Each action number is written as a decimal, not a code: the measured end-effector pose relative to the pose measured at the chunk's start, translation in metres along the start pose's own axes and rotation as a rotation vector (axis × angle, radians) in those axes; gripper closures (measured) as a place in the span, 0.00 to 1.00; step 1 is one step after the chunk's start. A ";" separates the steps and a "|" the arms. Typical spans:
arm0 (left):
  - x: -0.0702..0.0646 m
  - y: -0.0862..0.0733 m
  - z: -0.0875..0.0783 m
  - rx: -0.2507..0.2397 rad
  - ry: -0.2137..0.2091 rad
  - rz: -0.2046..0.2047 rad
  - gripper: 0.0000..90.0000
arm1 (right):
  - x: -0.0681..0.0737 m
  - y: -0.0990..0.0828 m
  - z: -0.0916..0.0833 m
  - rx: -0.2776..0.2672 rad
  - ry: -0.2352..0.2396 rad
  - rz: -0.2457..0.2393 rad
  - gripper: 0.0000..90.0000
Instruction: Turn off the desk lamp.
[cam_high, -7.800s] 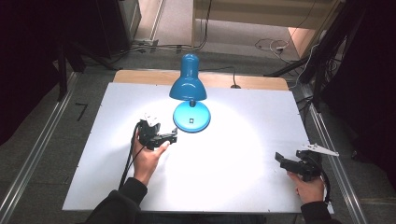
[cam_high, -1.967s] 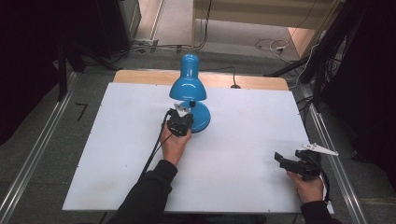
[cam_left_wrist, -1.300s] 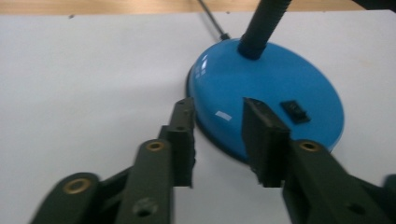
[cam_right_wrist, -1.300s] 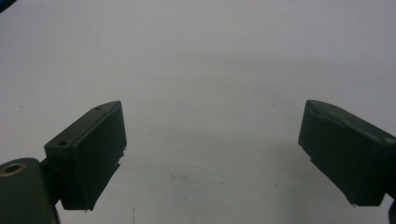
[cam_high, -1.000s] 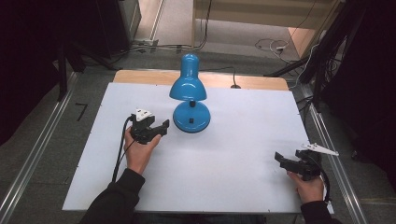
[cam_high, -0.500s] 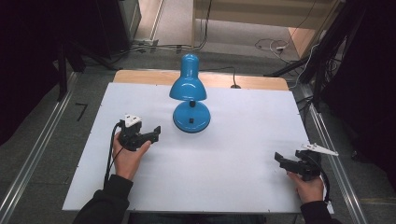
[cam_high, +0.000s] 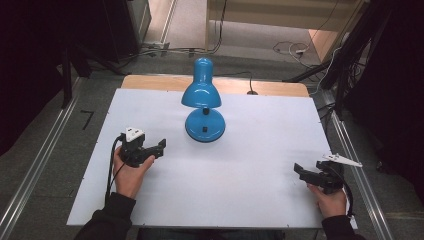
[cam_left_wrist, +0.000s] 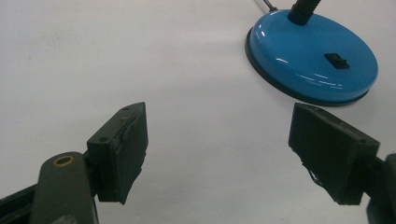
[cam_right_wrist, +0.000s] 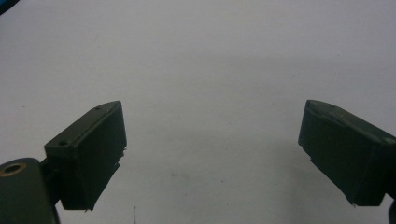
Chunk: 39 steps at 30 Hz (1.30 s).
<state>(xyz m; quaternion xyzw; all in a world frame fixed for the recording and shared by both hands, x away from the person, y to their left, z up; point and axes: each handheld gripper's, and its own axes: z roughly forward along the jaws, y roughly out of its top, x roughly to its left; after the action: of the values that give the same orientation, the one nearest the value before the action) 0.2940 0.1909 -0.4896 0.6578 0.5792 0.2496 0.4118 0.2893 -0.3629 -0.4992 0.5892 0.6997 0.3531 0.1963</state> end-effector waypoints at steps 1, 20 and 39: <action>0.000 -0.001 -0.001 0.001 0.003 0.001 0.23 | 0.000 0.000 0.000 0.000 0.000 0.000 0.07; 0.011 -0.008 -0.019 0.003 0.015 -0.021 0.22 | 0.000 0.000 0.000 0.003 -0.003 -0.001 0.07; 0.016 -0.020 -0.032 0.030 0.037 -0.019 0.21 | 0.000 0.000 0.000 0.000 -0.003 -0.002 0.07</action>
<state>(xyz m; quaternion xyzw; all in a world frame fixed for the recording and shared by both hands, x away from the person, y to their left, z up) 0.2604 0.2141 -0.4913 0.6535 0.5967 0.2493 0.3935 0.2888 -0.3629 -0.4993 0.5889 0.7002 0.3520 0.1975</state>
